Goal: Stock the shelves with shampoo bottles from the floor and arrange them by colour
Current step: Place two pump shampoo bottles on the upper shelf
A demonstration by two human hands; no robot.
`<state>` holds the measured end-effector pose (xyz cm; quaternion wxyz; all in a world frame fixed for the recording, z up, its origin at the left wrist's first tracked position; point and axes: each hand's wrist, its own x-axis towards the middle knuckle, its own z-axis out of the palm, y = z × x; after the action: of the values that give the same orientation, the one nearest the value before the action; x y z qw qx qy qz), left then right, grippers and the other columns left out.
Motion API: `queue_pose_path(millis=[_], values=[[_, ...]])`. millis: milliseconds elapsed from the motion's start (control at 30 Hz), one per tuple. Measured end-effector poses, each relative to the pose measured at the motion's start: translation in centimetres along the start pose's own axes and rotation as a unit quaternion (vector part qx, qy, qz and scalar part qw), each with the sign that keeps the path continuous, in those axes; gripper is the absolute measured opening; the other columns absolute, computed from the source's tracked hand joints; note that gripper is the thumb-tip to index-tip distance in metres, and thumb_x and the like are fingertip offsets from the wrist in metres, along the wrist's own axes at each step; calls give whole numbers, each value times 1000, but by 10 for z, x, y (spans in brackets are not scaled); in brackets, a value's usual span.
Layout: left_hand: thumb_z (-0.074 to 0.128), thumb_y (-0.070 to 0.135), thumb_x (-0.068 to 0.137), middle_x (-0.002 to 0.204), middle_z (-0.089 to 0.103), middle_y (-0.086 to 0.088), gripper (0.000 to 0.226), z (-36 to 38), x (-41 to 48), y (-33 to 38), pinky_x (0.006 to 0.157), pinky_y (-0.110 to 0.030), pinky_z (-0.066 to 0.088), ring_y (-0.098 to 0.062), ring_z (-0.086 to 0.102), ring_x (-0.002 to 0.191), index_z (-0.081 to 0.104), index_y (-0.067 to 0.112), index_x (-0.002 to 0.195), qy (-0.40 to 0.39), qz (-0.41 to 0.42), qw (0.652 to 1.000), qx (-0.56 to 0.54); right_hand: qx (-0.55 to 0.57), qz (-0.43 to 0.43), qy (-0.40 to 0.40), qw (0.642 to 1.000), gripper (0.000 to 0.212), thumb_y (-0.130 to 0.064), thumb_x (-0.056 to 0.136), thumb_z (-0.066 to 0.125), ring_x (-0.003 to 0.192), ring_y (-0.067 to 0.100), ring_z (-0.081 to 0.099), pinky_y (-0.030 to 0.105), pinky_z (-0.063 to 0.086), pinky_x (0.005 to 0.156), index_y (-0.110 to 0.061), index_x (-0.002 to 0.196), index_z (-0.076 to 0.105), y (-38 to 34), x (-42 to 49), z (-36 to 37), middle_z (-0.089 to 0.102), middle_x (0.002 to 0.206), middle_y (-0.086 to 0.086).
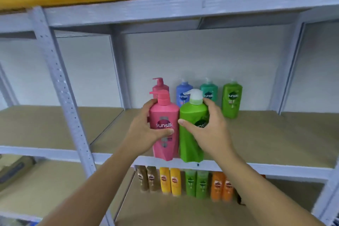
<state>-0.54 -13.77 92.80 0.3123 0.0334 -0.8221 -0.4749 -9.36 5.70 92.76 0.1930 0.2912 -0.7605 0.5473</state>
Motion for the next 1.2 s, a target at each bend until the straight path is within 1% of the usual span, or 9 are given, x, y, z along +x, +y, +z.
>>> queue_pose_path(millis=[200,400,467,567,633,700,800,933,1200], values=[[94,9,64,113,67,9,95,14,23,-26,70,-15,55,4,69,85,46,29,143,4,-30,999,-14,-23,24,-28,999,84,-62,66,84,105,6,51,24,41,85,-34,136,47,31,22,32,51,121,-11],[92,10,68,118,68,10,95,26,36,-54,76,-20,57,2,70,91,42,30,147,7,-48,998,-51,-34,16,-48,998,92,-68,67,78,112,2,47,21,38,94,-33,143,41,53,27,43,44,123,-17],[91,11,71,123,66,11,95,29,36,-63,82,-24,58,-1,70,99,39,33,147,4,-49,996,-69,-11,33,-82,996,97,-61,70,80,120,-1,43,23,36,101,-35,150,31,61,27,41,44,132,-19],[90,14,73,123,67,11,93,32,32,-82,90,-32,58,-7,69,107,35,35,145,-12,-73,994,-83,69,93,-187,976,105,-31,80,84,123,-4,53,31,41,108,-47,154,11,85,19,37,52,132,-31],[92,20,70,123,69,9,89,39,23,-98,94,-37,57,-9,69,110,38,32,139,-28,-99,992,-68,71,121,-245,959,96,-16,84,81,121,-3,57,36,43,110,-52,146,17,104,11,35,58,127,-31],[91,23,72,120,70,7,79,45,15,-108,88,-29,59,-4,69,105,42,29,133,-27,-120,991,-59,45,141,-272,951,87,-15,85,79,118,-5,57,29,42,107,-52,140,22,111,5,35,58,124,-30],[87,20,77,113,69,9,67,50,20,-115,74,-12,53,7,67,95,45,25,129,0,-130,991,-41,41,150,-263,952,81,-17,85,79,115,-8,55,29,43,105,-51,136,27,121,11,45,58,122,-30],[87,21,77,114,65,15,72,39,40,-130,79,-10,51,11,64,97,39,26,131,34,-136,990,-20,52,144,-242,958,77,-20,80,83,118,0,60,42,47,108,-55,128,35,134,30,80,62,126,-22],[82,19,84,120,66,15,68,14,77,-177,98,-30,51,2,66,107,38,29,135,55,-154,986,-24,44,146,-159,976,75,-18,73,88,109,11,64,39,49,101,-37,127,38,149,79,171,65,117,-12]])
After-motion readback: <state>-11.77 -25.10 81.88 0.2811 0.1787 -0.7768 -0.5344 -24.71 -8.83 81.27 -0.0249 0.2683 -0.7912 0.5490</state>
